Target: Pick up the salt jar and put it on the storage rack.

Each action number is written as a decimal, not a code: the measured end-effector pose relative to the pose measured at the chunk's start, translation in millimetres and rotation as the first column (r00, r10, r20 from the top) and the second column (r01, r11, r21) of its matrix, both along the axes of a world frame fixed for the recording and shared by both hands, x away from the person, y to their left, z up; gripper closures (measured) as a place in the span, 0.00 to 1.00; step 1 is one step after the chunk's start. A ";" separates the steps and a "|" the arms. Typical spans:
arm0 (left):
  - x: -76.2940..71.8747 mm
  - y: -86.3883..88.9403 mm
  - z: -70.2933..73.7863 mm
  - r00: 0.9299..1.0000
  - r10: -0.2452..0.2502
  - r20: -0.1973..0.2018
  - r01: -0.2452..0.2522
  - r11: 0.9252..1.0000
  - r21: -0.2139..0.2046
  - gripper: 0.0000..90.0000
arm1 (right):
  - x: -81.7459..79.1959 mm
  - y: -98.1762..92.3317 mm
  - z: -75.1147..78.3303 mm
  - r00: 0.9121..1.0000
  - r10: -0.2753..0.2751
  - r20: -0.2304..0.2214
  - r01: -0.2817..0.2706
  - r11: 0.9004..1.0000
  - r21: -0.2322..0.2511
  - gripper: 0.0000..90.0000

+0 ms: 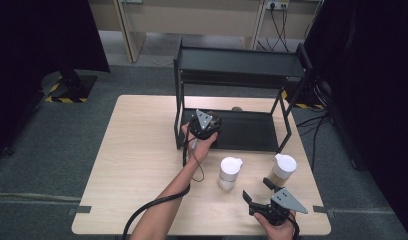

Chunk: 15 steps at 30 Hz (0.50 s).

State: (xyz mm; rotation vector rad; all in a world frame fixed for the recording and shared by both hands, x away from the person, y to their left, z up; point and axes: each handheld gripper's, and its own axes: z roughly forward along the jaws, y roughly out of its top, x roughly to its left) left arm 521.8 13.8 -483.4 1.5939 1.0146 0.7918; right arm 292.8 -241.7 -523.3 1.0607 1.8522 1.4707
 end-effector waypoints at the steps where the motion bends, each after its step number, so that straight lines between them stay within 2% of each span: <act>1: 0.3 0.0 -1.1 1.000 0.001 -0.002 -0.001 1.000 0.003 0.39 | 0.0 0.0 0.0 1.000 0.000 0.000 0.000 1.000 0.000 0.09; 9: 0.7 -0.5 -2.3 1.000 0.001 -0.001 -0.001 1.000 0.002 0.38 | -0.2 0.8 0.0 1.000 0.000 0.002 0.000 1.000 -0.008 0.09; 13: 1.3 -0.2 -2.2 1.000 -0.001 -0.012 0.001 1.000 0.010 0.38 | -0.2 0.7 0.0 1.000 -0.001 0.002 0.001 1.000 -0.007 0.09; 15: 1.5 -0.5 -3.2 1.000 -0.003 -0.020 0.003 1.000 -0.001 0.36 | -0.4 0.9 0.0 1.000 -0.001 0.003 0.001 1.000 -0.008 0.09</act>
